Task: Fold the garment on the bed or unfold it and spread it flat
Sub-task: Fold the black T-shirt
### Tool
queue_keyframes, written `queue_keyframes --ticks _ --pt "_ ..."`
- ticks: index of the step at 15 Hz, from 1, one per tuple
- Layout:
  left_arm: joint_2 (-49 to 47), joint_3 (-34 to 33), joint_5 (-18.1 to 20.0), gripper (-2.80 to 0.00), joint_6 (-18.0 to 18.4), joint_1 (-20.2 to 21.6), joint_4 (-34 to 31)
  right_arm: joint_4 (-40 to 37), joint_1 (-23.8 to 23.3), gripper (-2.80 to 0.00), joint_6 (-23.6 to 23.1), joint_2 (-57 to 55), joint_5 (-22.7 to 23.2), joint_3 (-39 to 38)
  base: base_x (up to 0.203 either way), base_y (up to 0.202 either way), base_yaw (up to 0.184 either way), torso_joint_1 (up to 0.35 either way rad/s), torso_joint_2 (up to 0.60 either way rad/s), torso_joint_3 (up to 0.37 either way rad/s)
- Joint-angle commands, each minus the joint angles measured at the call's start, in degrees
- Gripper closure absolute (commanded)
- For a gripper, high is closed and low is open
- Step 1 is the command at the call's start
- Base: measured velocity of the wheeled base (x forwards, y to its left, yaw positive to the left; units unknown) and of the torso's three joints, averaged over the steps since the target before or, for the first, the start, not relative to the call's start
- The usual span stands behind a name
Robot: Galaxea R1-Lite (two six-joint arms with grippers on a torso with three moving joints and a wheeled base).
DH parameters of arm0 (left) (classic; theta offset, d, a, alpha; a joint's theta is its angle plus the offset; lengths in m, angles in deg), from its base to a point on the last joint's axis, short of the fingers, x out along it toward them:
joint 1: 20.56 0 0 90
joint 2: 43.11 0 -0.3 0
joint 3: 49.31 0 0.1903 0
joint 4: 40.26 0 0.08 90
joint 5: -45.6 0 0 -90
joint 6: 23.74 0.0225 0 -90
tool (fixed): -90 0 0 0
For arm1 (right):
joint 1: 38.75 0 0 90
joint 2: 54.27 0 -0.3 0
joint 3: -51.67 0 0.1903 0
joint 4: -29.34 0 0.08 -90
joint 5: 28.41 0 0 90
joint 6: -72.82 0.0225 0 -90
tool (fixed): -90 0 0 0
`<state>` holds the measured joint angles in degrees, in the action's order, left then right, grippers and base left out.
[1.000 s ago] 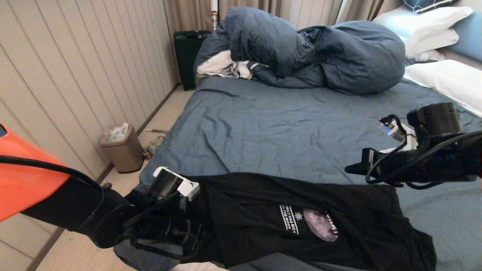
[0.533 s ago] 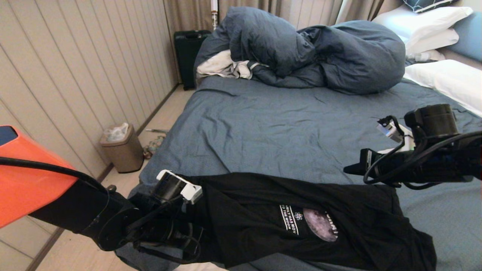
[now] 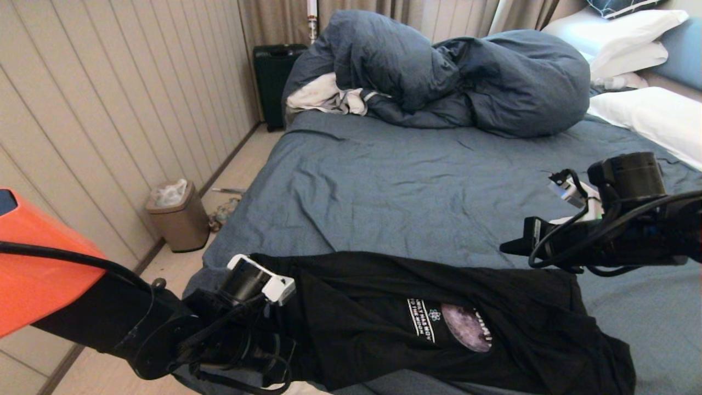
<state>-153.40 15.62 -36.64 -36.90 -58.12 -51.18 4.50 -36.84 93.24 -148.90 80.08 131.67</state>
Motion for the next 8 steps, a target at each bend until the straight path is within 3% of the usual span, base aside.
queue_keyframes --ticks 1,8 --pt "1.2 -0.3 -0.1 0.00 -0.6 -0.1 0.0 0.0 0.0 0.00 0.1 -0.7 0.1 0.1 0.000 0.000 0.000 0.000 0.00 0.000" --pt "16.7 -8.0 -2.7 0.00 -1.6 -4.7 -3.1 0.0 0.0 0.00 0.2 -1.1 0.1 0.1 0.000 0.000 0.000 0.000 0.00 0.000"
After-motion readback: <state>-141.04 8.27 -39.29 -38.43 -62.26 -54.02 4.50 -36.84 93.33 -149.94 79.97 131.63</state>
